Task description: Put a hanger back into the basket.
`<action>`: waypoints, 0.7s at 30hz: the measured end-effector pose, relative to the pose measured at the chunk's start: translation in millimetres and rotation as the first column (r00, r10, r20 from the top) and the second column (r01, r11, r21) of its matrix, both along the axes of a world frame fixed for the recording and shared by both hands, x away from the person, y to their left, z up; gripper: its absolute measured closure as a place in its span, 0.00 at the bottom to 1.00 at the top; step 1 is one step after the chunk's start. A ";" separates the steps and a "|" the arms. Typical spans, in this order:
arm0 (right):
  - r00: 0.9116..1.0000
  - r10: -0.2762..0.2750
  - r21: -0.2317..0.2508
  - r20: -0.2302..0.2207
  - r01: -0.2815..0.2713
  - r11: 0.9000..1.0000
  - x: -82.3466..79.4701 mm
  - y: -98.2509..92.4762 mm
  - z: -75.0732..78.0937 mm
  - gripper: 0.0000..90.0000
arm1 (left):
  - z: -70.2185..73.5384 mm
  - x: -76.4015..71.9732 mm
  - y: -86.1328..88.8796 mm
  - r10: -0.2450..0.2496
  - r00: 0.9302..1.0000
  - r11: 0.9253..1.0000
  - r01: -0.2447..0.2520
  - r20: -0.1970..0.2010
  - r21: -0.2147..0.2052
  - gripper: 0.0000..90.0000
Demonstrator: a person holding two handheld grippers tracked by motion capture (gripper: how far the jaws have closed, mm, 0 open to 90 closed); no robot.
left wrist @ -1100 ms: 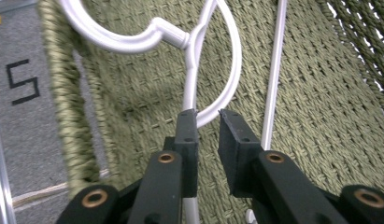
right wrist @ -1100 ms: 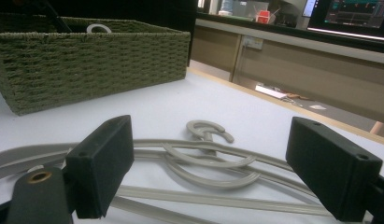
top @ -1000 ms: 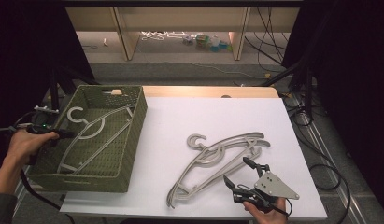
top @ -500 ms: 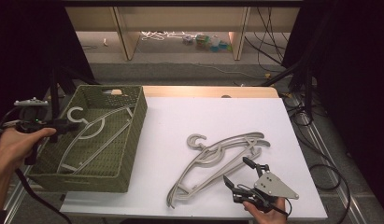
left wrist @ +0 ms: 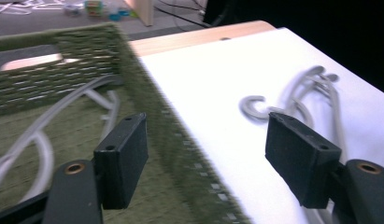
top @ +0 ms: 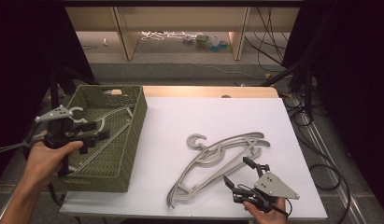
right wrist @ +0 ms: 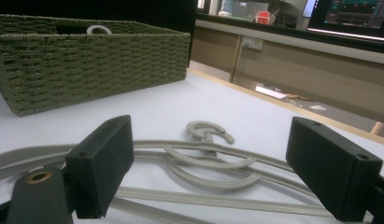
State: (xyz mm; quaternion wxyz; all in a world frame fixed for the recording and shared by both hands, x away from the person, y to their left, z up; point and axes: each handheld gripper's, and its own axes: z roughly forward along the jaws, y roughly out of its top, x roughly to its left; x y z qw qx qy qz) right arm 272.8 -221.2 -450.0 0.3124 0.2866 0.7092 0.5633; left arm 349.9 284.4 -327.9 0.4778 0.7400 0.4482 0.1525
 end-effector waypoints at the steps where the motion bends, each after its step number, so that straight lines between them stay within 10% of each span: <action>1: 1.000 -0.002 -0.001 0.004 0.002 1.000 0.1 0.0 0.0 0.18 | -1.1 -2.5 -5.7 -0.002 1.000 1.000 0.002 0.008 0.003 0.33; 21: 1.000 0.007 0.018 -0.022 -0.006 1.000 -0.5 -3.7 0.1 0.18 | -26.3 -26.4 -83.1 -0.132 0.988 0.990 0.136 0.078 -0.040 0.31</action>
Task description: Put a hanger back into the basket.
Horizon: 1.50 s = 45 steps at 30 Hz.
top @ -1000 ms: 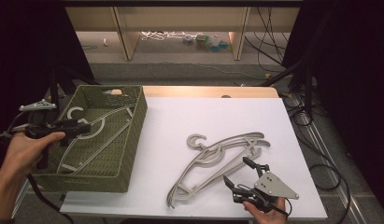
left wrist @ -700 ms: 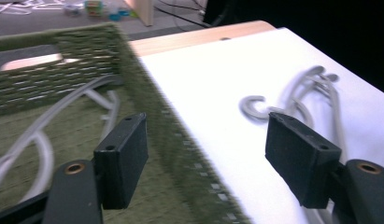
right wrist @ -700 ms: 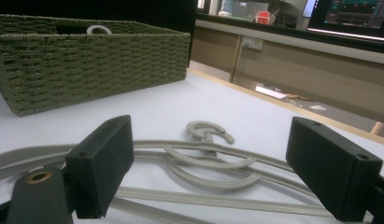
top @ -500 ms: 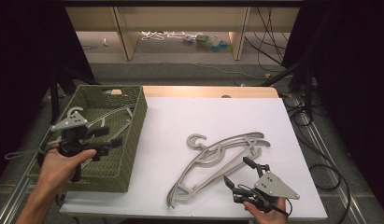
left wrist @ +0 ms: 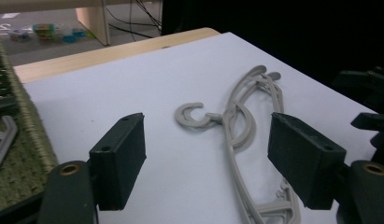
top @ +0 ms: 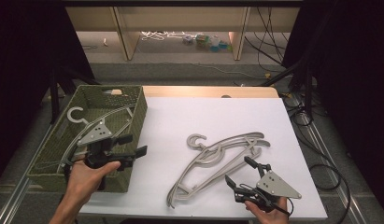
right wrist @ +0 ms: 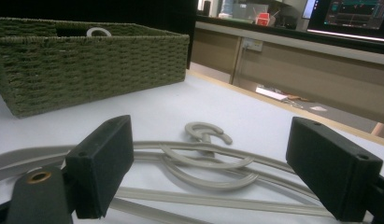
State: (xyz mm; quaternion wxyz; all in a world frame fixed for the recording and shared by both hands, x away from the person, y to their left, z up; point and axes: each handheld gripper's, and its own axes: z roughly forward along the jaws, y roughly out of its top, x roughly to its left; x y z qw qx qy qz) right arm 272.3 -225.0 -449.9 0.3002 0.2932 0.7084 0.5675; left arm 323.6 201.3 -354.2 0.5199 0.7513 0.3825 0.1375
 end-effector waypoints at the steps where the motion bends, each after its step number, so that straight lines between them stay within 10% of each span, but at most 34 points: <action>1: 1.000 0.003 -0.006 0.002 -0.003 1.000 0.1 -0.4 -0.2 0.18 | -1.1 -0.6 -2.1 0.003 1.000 1.000 -0.003 -0.004 -0.007 0.31; 30: 1.000 0.009 0.007 -0.002 -0.009 1.000 -0.4 0.9 -1.0 0.18 | -38.5 -24.7 -68.4 -0.087 0.995 0.996 0.086 0.054 0.016 0.33; 45: 1.000 0.004 -0.014 -0.007 -0.004 1.000 -1.1 0.2 -0.3 0.18 | -55.5 -20.0 -89.8 -0.109 0.993 0.994 0.110 -0.045 0.013 0.34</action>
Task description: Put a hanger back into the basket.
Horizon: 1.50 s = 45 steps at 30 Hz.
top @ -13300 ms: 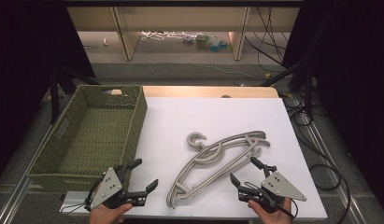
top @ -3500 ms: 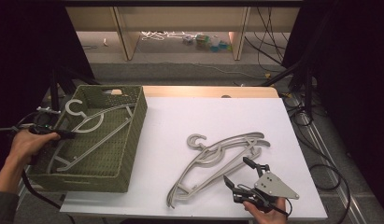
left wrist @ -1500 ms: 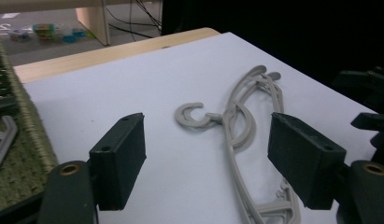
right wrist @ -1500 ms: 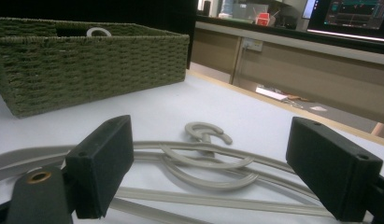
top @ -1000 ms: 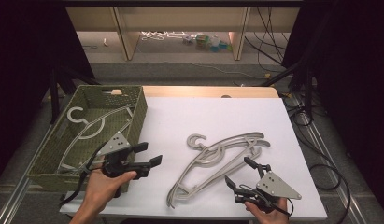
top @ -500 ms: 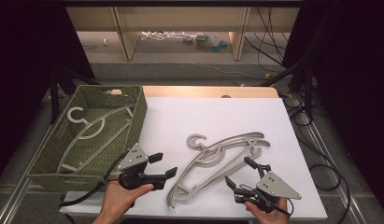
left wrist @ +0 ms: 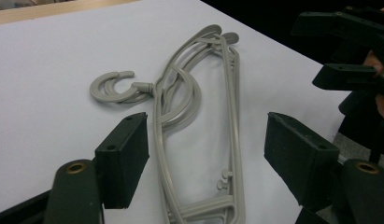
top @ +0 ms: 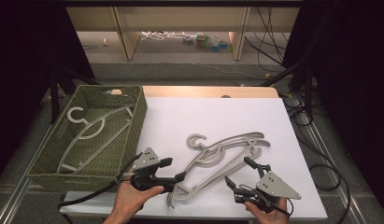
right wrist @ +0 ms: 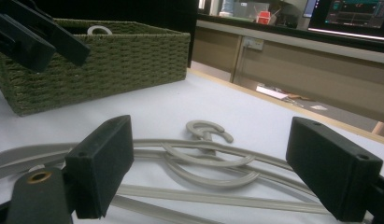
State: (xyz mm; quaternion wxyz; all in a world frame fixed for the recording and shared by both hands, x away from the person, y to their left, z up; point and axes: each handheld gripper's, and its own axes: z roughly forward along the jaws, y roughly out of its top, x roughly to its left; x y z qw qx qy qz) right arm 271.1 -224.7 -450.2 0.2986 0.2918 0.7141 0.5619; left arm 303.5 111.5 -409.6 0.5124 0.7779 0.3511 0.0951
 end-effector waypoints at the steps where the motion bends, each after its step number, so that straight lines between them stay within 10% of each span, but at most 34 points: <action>1: 1.000 0.005 0.001 0.003 -0.005 1.000 0.3 -0.1 0.0 0.18 | 0.6 0.1 0.1 0.009 1.000 1.000 -0.009 -0.008 0.006 0.34; 13: 0.999 0.001 -0.008 0.033 0.000 1.000 0.9 0.0 0.1 0.18 | 15.4 4.9 -26.8 -0.034 0.998 0.996 0.030 0.044 0.089 0.34; 27: 1.000 -0.001 -0.005 0.027 0.001 1.000 1.2 -0.2 0.3 0.18 | 5.1 57.6 -51.0 -0.048 0.997 0.988 0.057 -0.064 0.143 0.38; 45: 0.999 0.005 -0.004 0.032 -0.005 1.000 -0.6 3.1 0.8 0.18 | -36.4 88.4 -54.3 -0.062 0.983 0.942 0.115 -0.174 0.315 0.43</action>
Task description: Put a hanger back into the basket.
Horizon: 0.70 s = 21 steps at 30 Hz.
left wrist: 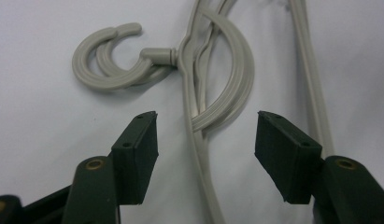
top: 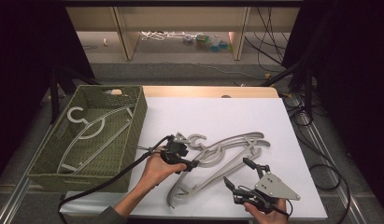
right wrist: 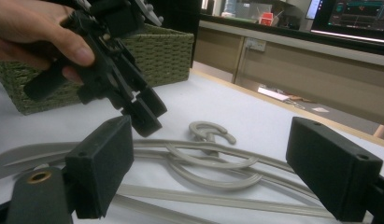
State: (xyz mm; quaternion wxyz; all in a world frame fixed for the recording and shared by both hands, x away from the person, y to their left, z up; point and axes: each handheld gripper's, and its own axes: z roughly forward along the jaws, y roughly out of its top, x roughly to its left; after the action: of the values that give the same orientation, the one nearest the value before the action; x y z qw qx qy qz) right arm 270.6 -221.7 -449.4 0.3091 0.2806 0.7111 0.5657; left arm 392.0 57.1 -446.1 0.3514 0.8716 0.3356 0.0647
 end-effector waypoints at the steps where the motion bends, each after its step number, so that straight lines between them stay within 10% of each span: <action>1: 1.000 0.005 0.003 -0.016 -0.005 1.000 -1.0 0.6 0.0 0.18 | -1.2 0.7 0.3 0.004 1.000 1.000 -0.004 -0.011 0.018 0.43; 21: 1.000 0.014 -0.015 0.008 -0.014 1.000 -0.1 -0.7 0.7 0.18 | -22.2 4.9 -9.5 -0.053 0.996 0.996 0.058 -0.070 0.070 0.63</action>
State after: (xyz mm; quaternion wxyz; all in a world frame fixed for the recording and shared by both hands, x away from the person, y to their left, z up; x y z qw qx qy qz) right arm 270.4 -222.3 -448.7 0.3100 0.2712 0.7161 0.5636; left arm 396.8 47.6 -468.2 0.3097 0.8944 0.3204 0.0372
